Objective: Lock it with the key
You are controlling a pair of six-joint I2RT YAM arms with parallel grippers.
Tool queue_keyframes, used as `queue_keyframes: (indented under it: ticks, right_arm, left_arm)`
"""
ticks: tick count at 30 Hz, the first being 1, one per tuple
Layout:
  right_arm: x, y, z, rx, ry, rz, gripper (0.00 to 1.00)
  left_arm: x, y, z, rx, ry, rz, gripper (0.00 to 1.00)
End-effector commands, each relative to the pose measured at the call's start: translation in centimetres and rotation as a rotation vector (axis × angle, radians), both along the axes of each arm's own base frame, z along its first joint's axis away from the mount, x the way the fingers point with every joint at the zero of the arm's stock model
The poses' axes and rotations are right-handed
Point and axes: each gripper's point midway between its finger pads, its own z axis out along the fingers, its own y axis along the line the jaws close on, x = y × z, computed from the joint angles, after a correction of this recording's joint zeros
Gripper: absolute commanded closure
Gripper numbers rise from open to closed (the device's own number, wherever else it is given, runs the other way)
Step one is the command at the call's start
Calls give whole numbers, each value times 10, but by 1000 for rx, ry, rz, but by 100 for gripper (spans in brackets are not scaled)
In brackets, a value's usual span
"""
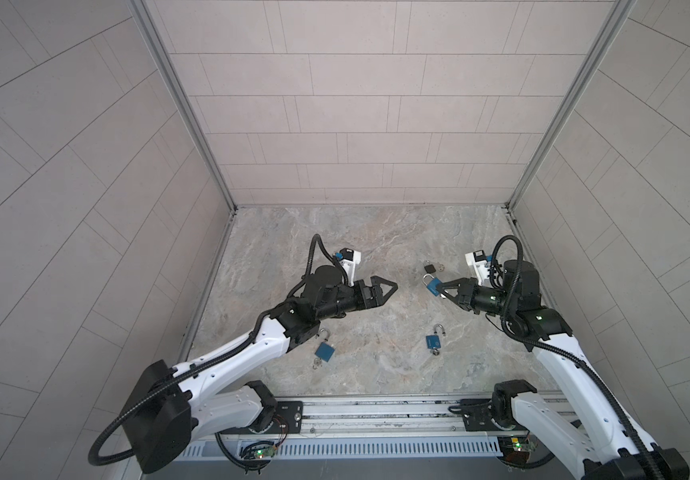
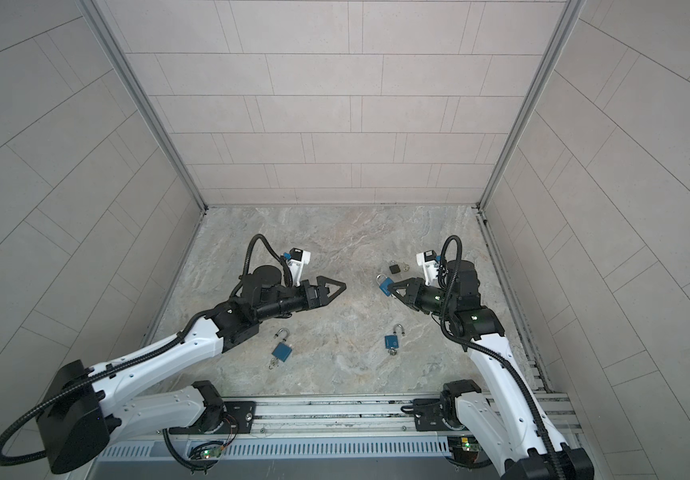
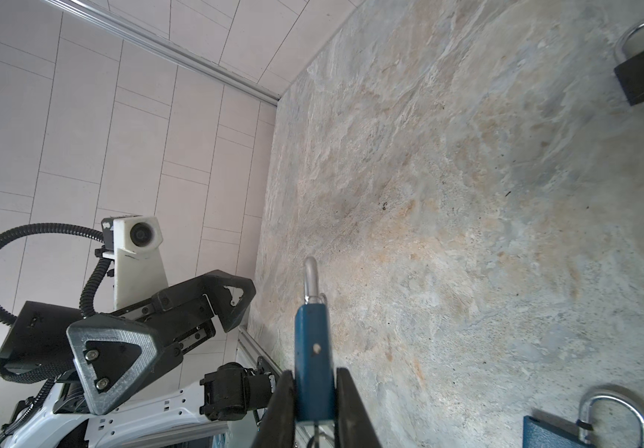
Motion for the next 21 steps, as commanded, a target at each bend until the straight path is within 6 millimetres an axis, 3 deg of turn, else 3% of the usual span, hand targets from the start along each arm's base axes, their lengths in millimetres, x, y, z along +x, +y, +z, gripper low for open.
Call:
queue_keyframes:
  ticks: [1, 6, 12, 17, 21]
  right_arm:
    - [0, 3, 26, 33, -68, 21, 100]
    - [1, 6, 34, 73, -68, 31, 100]
    - [5, 13, 38, 101, -54, 53, 100]
    - [6, 16, 38, 111, -47, 76, 100]
    - [4, 21, 33, 111, -31, 93, 100]
  left_arm:
    - [-1, 10, -10, 84, 31, 35, 0]
    - [6, -9, -16, 8, 108, 18, 0]
    - [1, -52, 1, -147, 91, -135, 0]
    - [8, -63, 16, -219, 46, -138, 3]
    - [15, -71, 17, -233, 31, -144, 9]
